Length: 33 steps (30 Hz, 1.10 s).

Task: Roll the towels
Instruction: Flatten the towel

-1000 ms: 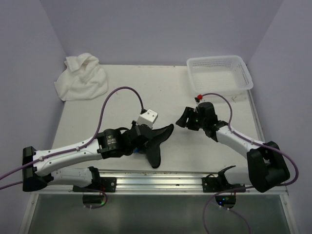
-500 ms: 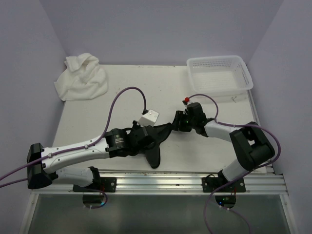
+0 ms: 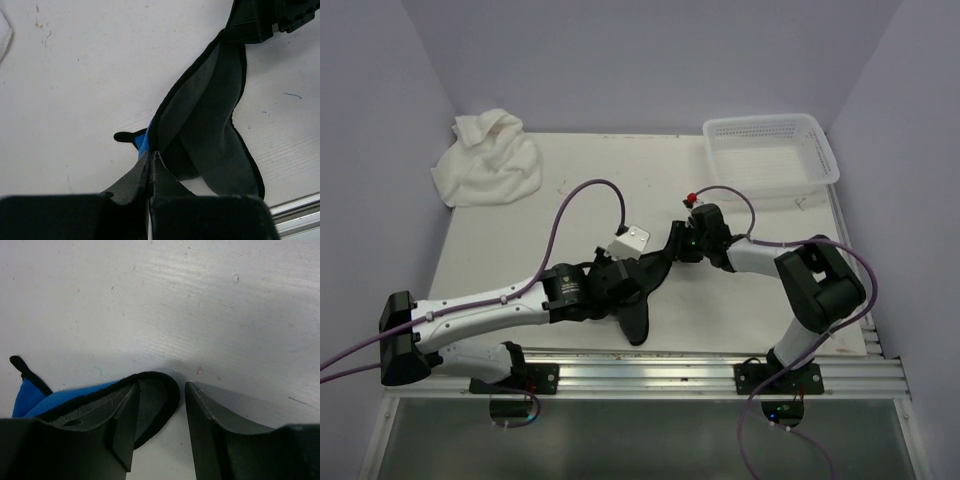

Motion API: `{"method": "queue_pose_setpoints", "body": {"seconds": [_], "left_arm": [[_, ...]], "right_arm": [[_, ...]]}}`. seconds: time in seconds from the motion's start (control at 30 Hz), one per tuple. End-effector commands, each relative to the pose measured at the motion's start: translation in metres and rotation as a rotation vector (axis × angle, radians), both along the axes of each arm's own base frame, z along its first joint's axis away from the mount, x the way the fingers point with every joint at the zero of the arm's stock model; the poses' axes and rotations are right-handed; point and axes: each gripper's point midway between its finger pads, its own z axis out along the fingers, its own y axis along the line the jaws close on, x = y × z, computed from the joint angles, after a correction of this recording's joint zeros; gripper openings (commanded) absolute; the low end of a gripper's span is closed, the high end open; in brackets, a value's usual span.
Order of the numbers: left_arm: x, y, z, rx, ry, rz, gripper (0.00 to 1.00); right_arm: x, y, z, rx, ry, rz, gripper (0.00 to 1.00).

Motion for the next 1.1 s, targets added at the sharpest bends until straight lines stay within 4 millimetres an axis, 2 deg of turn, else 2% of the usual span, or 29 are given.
{"method": "queue_pose_setpoints", "body": {"seconds": [0.0, 0.23, 0.37, 0.5, 0.57, 0.63, 0.67, 0.73, 0.77, 0.87, 0.9, 0.97, 1.0, 1.07], "left_arm": [[0.009, -0.004, 0.009, -0.020, -0.052, 0.015, 0.00], [0.012, -0.003, 0.001, -0.026, -0.032, 0.000, 0.00], [0.016, 0.002, -0.002, -0.059, -0.020, 0.008, 0.00], [0.020, 0.005, 0.000, -0.104, -0.005, 0.005, 0.00], [0.023, 0.006, 0.007, -0.138, -0.003, 0.000, 0.00], [0.025, 0.006, 0.016, -0.171, -0.007, -0.015, 0.00], [0.029, 0.008, 0.023, -0.186, -0.015, -0.008, 0.00], [0.030, 0.008, 0.034, -0.203, -0.030, -0.016, 0.00], [0.031, 0.008, 0.043, -0.215, -0.039, -0.016, 0.00], [0.031, 0.003, 0.063, -0.255, -0.054, -0.040, 0.00], [0.029, 0.000, 0.068, -0.266, -0.051, -0.063, 0.00], [0.027, -0.004, 0.085, -0.307, -0.065, -0.094, 0.00], [0.024, -0.008, 0.090, -0.327, -0.061, -0.121, 0.00], [0.021, -0.011, 0.109, -0.373, -0.079, -0.145, 0.00]], "right_arm": [[0.009, 0.003, -0.001, -0.045, -0.043, 0.002, 0.45], [0.000, -0.001, -0.021, -0.168, -0.018, 0.009, 0.38], [-0.002, -0.005, -0.023, -0.200, -0.012, -0.002, 0.26], [0.000, -0.006, -0.011, -0.199, -0.031, -0.009, 0.12], [0.001, -0.005, 0.004, -0.186, -0.053, -0.010, 0.01], [0.001, -0.005, 0.017, -0.180, -0.062, -0.007, 0.00], [0.002, -0.004, 0.033, -0.160, -0.090, -0.009, 0.00], [0.000, -0.003, 0.049, -0.147, -0.108, -0.004, 0.00], [0.001, -0.004, 0.069, -0.124, -0.144, -0.008, 0.00], [-0.003, -0.005, 0.102, -0.103, -0.184, -0.005, 0.00], [-0.006, -0.007, 0.126, -0.085, -0.217, -0.004, 0.00], [-0.010, -0.009, 0.150, -0.070, -0.254, -0.001, 0.00], [-0.015, -0.013, 0.176, -0.050, -0.291, -0.002, 0.00], [-0.022, -0.017, 0.201, -0.033, -0.330, 0.005, 0.00]]}}
